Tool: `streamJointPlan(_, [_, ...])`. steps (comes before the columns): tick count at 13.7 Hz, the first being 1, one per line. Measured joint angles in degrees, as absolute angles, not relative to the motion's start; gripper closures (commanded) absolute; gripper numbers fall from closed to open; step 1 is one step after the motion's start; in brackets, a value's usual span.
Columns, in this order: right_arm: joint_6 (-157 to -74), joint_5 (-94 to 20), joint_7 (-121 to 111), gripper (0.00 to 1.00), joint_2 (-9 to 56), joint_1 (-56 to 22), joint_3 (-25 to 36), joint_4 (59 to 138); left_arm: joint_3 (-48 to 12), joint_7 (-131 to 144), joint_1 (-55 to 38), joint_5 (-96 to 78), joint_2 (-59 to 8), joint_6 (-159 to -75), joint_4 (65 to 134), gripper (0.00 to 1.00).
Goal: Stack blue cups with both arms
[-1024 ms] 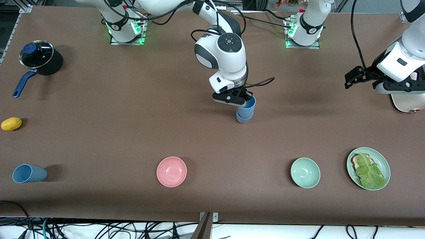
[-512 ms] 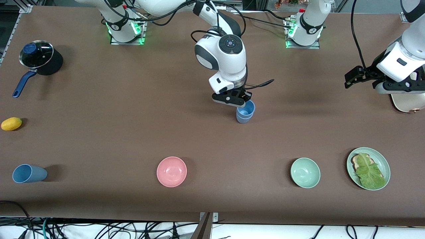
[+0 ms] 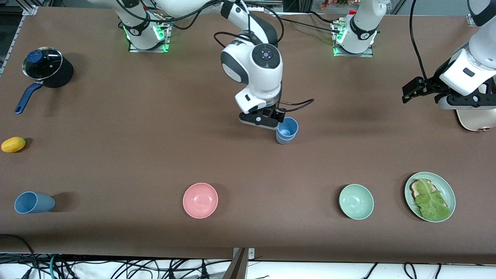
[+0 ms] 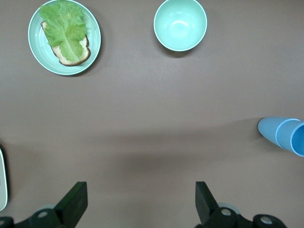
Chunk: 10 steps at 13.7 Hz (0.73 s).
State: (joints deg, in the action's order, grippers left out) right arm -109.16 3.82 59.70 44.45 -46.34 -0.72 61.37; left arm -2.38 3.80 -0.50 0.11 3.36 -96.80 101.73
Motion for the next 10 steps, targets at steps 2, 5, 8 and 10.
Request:
streamJointPlan(2, [-102.1, 3.8, 50.3, 0.01, 40.9, -41.8, -0.6, 60.9, -2.4, 3.8, -0.5, 0.1, 3.4, -96.8, 101.7, 0.0])
streamJointPlan(5, [-91.5, 3.2, 35.1, 0.0, 34.8, -34.4, -0.5, 60.8, -2.4, 3.8, -0.5, 0.1, 3.4, -96.8, 101.7, 0.0])
streamJointPlan(8, [-86.2, 0.2, 22.0, 0.0, 28.1, -26.6, -0.1, 63.4, -2.4, 3.8, -0.4, 0.1, 3.4, -96.7, 101.7, 0.0])
streamJointPlan(10, [-86.5, -0.5, 16.7, 0.0, 20.6, -22.0, 0.3, 71.8, -2.4, 3.8, -0.4, 0.1, 3.4, -96.7, 101.7, 0.0])
